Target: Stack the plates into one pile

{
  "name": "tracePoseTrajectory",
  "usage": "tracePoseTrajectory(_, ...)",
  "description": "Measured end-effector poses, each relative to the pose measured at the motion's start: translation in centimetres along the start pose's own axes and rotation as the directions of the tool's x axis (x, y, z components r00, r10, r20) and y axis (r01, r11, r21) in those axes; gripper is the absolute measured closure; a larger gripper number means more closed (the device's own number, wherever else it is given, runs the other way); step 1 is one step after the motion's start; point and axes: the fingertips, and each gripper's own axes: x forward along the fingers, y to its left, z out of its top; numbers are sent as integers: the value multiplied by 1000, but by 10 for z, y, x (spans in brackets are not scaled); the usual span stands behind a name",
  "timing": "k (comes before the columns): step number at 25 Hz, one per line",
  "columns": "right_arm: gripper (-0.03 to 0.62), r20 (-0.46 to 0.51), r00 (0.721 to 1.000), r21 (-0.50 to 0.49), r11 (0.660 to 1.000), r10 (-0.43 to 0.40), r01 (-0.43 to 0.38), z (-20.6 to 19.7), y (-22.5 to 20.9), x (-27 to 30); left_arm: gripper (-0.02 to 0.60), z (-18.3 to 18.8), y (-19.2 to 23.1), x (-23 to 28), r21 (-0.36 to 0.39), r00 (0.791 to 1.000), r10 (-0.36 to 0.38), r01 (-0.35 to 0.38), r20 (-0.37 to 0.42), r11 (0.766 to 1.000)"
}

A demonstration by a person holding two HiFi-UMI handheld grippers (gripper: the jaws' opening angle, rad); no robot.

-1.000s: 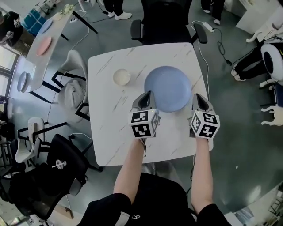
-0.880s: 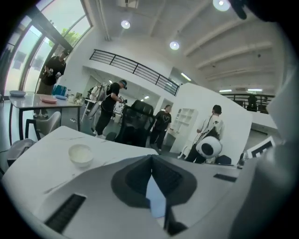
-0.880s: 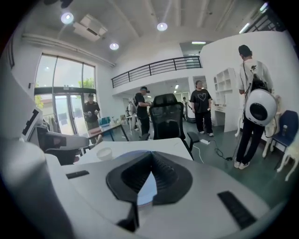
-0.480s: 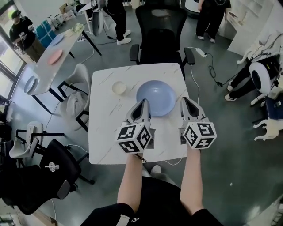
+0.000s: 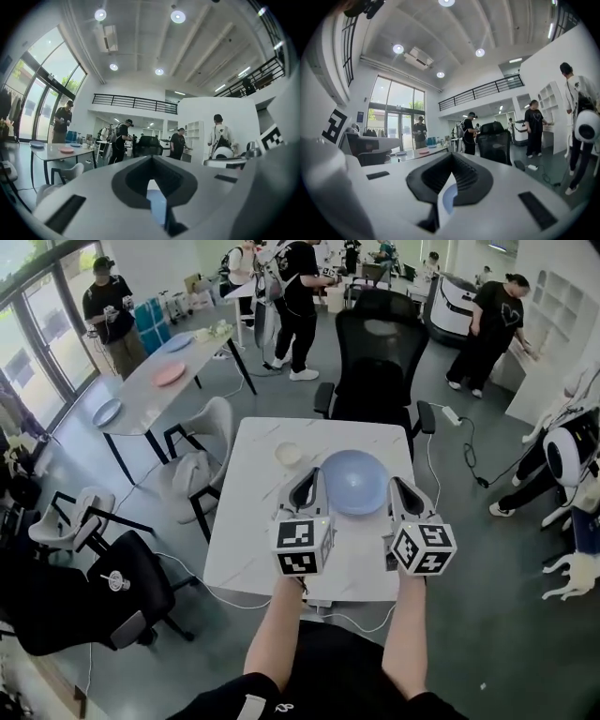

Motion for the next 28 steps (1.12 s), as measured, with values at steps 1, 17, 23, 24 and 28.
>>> tracePoseTrajectory(1, 586, -27, 1000, 20, 1000, 9, -9, -9, 2, 3, 565, -1, 1, -2, 7, 1000, 4, -4, 0, 1000)
tracePoseTrajectory(17, 586, -29, 998, -30, 998, 48, -49, -29, 3, 2, 566, -25, 14, -8, 52, 999, 46, -44, -29, 998)
tracePoseTrajectory(23, 586, -15, 999, -45, 998, 32, -33, -29, -3, -2, 566, -30, 10, -5, 51, 999, 32, -31, -33, 998)
tracePoseTrajectory(24, 586, -11, 999, -51, 998, 33, -33, -28, -2, -1, 565, -31, 9, -4, 50, 999, 30, -28, -34, 998)
tracePoseTrajectory(28, 586, -1, 999, -78, 996, 36, -36, -30, 1, 1, 565, -38, 10, -3, 49, 999, 26, -24, -39, 999)
